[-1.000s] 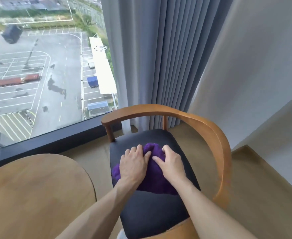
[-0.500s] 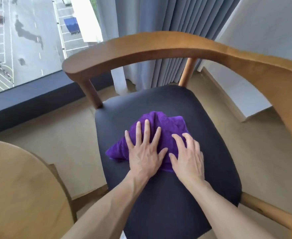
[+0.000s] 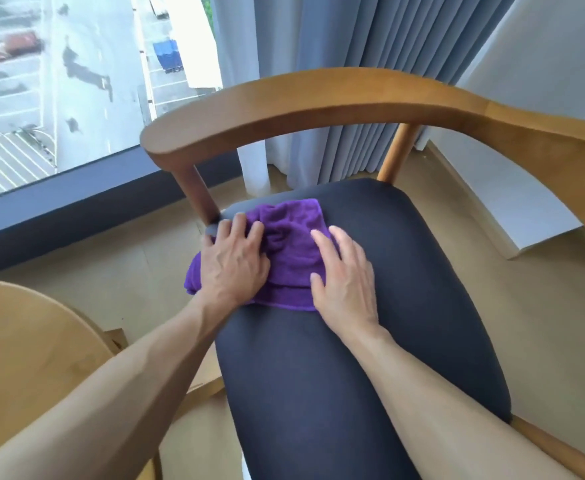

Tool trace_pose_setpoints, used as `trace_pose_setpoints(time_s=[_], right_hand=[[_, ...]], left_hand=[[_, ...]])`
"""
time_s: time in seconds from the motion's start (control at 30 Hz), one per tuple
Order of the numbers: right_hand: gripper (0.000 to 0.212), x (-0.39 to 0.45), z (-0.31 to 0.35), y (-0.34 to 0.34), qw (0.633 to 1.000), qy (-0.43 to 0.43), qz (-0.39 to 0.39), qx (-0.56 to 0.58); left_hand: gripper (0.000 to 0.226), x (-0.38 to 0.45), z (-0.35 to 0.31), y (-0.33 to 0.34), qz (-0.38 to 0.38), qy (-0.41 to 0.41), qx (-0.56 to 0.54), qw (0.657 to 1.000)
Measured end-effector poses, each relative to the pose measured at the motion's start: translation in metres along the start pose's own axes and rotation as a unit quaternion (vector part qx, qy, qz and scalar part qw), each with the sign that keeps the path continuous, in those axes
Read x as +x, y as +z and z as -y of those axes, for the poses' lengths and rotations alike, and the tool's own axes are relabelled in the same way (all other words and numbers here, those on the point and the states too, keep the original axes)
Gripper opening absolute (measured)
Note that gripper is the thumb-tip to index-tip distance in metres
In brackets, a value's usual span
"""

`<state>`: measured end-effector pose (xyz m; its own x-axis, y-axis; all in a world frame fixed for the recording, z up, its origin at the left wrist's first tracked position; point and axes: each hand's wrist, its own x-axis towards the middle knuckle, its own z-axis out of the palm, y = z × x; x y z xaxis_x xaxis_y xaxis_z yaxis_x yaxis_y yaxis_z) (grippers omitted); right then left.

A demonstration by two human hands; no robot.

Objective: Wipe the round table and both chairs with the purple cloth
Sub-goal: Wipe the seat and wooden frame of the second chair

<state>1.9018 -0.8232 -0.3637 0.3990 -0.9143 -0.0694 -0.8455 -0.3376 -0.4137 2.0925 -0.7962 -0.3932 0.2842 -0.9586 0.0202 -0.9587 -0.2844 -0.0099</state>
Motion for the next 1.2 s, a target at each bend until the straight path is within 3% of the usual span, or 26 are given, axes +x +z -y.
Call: trace_pose_setpoints(time_s=[0.13, 0.2, 0.3, 0.37, 0.43, 0.5, 0.57, 0.6, 0.67, 0.73, 0.8, 0.87, 0.93, 1.07, 1.13, 1.2], right_hand=[[0.065, -0.011, -0.042, -0.016, 0.992, 0.106, -0.017, -0.059], [0.066, -0.021, -0.075, -0.023, 0.99, 0.115, 0.014, -0.084], [0.064, -0.032, -0.109, -0.027, 0.989, 0.087, 0.076, -0.096], [0.065, -0.038, -0.114, -0.022, 0.987, 0.071, 0.092, -0.111], [0.067, -0.04, -0.112, -0.018, 0.986, 0.073, 0.086, -0.122], [0.067, -0.041, -0.11, -0.015, 0.985, 0.075, 0.079, -0.133], [0.067, -0.042, -0.111, -0.013, 0.984, 0.07, 0.076, -0.143], [0.067, -0.043, -0.112, -0.013, 0.984, 0.068, 0.075, -0.145], [0.066, -0.043, -0.113, -0.011, 0.984, 0.069, 0.069, -0.149], [0.065, -0.043, -0.113, -0.01, 0.984, 0.071, 0.061, -0.149], [0.065, -0.043, -0.113, -0.01, 0.985, 0.069, 0.053, -0.146], [0.066, -0.043, -0.114, -0.009, 0.986, 0.07, 0.052, -0.142], [0.066, -0.042, -0.114, -0.01, 0.987, 0.069, 0.047, -0.14], [0.066, -0.039, -0.113, -0.016, 0.986, 0.068, 0.049, -0.145], [0.064, -0.031, -0.114, -0.023, 0.984, 0.065, 0.052, -0.16], [0.053, -0.019, -0.114, -0.029, 0.983, 0.061, 0.05, -0.164]], left_hand=[[0.061, 0.008, -0.042, 0.0, 0.069, -0.214, -0.104, 0.969], [0.084, 0.015, -0.083, 0.005, 0.086, -0.235, -0.096, 0.963], [0.088, 0.024, -0.129, 0.002, 0.086, -0.23, -0.061, 0.967], [0.077, 0.021, -0.139, 0.002, 0.071, -0.174, -0.049, 0.981], [0.065, 0.011, -0.127, 0.001, 0.05, -0.046, -0.018, 0.998], [0.057, 0.01, -0.091, -0.003, 0.022, 0.114, 0.009, 0.993], [0.052, 0.015, -0.041, -0.005, 0.003, 0.178, 0.035, 0.983], [0.051, 0.016, -0.019, -0.007, 0.014, 0.138, 0.043, 0.989], [0.047, 0.019, 0.004, -0.008, 0.041, -0.047, 0.025, 0.998], [0.041, 0.031, -0.006, -0.006, 0.073, -0.207, -0.011, 0.975], [0.033, 0.053, -0.033, -0.006, 0.076, -0.293, -0.025, 0.953], [0.034, 0.08, -0.067, -0.01, 0.076, -0.325, -0.035, 0.942], [0.037, 0.099, -0.105, -0.009, 0.069, -0.272, -0.028, 0.96], [0.042, 0.099, -0.174, -0.013, 0.039, -0.03, -0.028, 0.998], [0.047, 0.088, -0.171, -0.012, 0.041, 0.085, -0.016, 0.995], [0.055, 0.073, -0.138, -0.012, 0.043, 0.238, 0.005, 0.97]])
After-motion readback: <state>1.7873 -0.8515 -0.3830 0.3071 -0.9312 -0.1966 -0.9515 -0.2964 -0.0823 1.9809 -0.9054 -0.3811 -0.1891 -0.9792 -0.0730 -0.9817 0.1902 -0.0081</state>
